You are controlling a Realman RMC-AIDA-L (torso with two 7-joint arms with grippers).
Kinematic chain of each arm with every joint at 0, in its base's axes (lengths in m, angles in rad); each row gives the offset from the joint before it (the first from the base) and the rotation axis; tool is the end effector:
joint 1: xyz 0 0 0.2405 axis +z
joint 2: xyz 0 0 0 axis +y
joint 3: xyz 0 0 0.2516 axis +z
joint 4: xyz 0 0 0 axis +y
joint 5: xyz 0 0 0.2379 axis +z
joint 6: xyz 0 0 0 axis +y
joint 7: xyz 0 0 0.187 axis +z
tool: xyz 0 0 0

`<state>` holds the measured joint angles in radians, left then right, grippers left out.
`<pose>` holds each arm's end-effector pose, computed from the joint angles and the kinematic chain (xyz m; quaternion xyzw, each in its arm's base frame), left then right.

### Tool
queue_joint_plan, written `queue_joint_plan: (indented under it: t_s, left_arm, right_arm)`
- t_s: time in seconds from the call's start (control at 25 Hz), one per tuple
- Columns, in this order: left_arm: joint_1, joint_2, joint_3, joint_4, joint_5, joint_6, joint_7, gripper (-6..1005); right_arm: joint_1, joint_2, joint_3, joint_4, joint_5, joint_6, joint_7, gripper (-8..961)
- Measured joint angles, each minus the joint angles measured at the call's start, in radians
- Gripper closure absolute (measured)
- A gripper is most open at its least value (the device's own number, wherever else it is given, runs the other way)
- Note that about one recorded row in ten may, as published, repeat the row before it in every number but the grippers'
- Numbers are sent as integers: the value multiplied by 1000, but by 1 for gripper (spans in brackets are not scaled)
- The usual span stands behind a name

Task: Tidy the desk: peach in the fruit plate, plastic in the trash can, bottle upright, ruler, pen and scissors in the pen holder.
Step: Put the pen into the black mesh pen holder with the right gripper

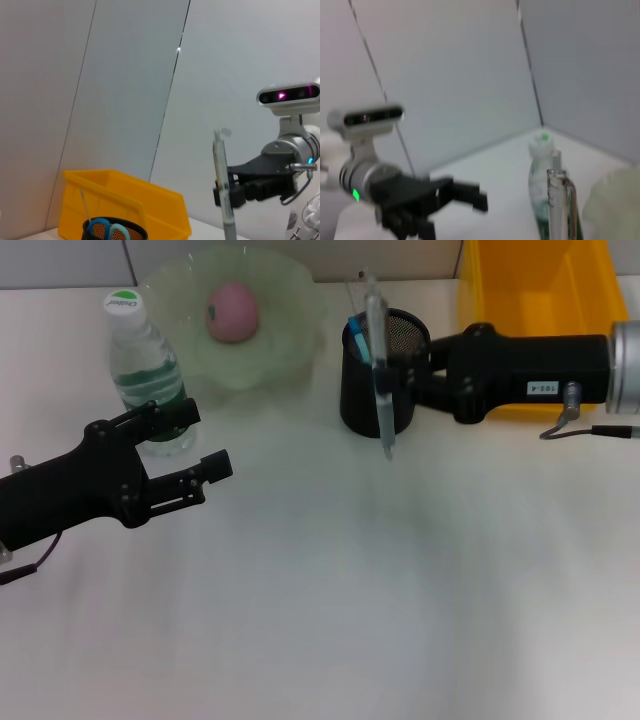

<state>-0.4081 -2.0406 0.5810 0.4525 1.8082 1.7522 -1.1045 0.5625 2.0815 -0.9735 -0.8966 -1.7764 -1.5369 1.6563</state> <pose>-0.2781 0.3132 -0.0150 -0.8904 -0.1849 -0.3831 0.1619 0.1680 0.3907 -0.0216 -0.9431 0.1796 0.2670 0.0834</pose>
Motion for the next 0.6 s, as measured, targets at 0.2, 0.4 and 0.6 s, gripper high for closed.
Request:
queue_joint_plan:
  t_s: [0.2, 0.4, 0.6]
  left_arm:
    - [2, -2, -3, -4, 0, 0, 0, 170]
    - [7, -9, -4, -9, 0, -9, 0, 170]
    - [9, -20, -2, -12, 1, -35, 15, 170]
  right_arm:
    - [-9, -1, 84, 164, 140, -3, -201, 828]
    - [-10, -1, 114, 245, 221, 5, -278, 827]
    - [-5, -2, 124, 301, 293, 66, -311, 827]
